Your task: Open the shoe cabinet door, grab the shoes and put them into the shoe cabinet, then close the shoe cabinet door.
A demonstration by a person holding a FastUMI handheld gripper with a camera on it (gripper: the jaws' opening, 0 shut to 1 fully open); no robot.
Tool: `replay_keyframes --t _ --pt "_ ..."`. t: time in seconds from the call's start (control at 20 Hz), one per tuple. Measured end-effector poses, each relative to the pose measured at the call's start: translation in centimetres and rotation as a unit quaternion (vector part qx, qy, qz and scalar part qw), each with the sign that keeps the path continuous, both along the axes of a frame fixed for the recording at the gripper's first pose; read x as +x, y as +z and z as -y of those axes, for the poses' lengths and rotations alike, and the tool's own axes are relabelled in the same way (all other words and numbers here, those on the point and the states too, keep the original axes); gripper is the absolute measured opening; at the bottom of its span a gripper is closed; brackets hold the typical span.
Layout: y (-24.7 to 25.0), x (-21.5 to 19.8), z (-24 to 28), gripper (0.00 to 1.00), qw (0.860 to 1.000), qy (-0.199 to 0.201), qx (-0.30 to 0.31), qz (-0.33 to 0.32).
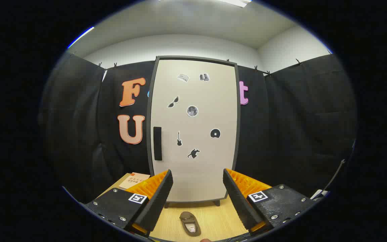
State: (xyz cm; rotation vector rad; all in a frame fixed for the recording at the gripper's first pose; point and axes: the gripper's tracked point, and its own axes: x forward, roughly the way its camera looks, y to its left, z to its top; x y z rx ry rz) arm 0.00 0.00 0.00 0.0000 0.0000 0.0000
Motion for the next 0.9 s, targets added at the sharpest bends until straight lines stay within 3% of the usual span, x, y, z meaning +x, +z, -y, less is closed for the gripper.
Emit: replay_keyframes --t 0.9 --pt "0.1 2.3 -3.3 0.94 1.000 0.025 -0.006 -0.004"
